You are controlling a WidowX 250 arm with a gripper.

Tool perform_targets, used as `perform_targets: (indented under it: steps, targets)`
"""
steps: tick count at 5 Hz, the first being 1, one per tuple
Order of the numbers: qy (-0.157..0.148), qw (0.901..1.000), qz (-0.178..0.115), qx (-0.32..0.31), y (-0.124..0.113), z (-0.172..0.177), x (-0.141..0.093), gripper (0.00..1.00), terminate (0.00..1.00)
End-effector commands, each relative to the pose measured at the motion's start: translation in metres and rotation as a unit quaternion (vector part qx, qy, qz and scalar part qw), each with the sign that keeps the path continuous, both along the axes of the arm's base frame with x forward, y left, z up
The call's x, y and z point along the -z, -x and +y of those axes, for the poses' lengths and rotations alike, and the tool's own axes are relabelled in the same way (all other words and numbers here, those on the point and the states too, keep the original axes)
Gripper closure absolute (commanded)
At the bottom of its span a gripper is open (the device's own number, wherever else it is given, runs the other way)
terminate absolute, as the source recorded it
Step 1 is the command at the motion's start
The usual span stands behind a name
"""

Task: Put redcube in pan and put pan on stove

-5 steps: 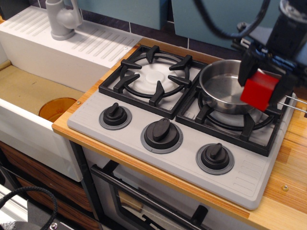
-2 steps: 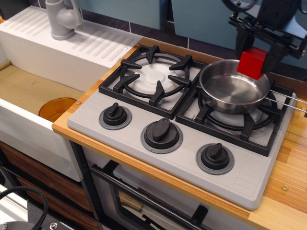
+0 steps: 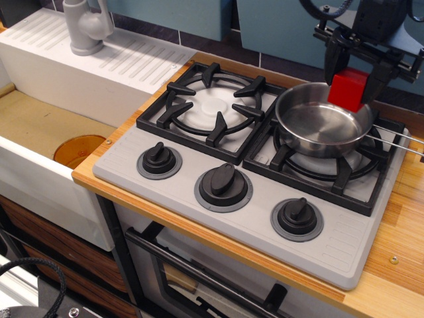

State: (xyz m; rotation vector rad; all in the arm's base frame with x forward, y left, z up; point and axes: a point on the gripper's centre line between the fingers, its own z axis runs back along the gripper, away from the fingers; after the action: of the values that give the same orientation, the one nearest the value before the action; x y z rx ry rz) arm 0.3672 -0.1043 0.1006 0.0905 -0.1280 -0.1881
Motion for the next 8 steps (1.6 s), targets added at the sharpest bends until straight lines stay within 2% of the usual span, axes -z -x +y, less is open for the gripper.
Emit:
perform_targets:
  steps: [1, 4, 6, 8]
  targets:
    - [0.007, 0.9993, -0.035, 0.009, -0.001, -0.006, -0.019, 0.00, 0.00]
    - [-0.010, 0.9994, -0.034, 0.003, 0.006, -0.006, -0.031, 0.00, 0.00]
    - [-0.034, 0.9980, -0.048, 0.023, 0.003, 0.031, -0.037, 0.00, 0.00]
    - [-0.033, 0.9972, -0.058, 0.034, 0.004, 0.061, -0.023, 0.00, 0.00]
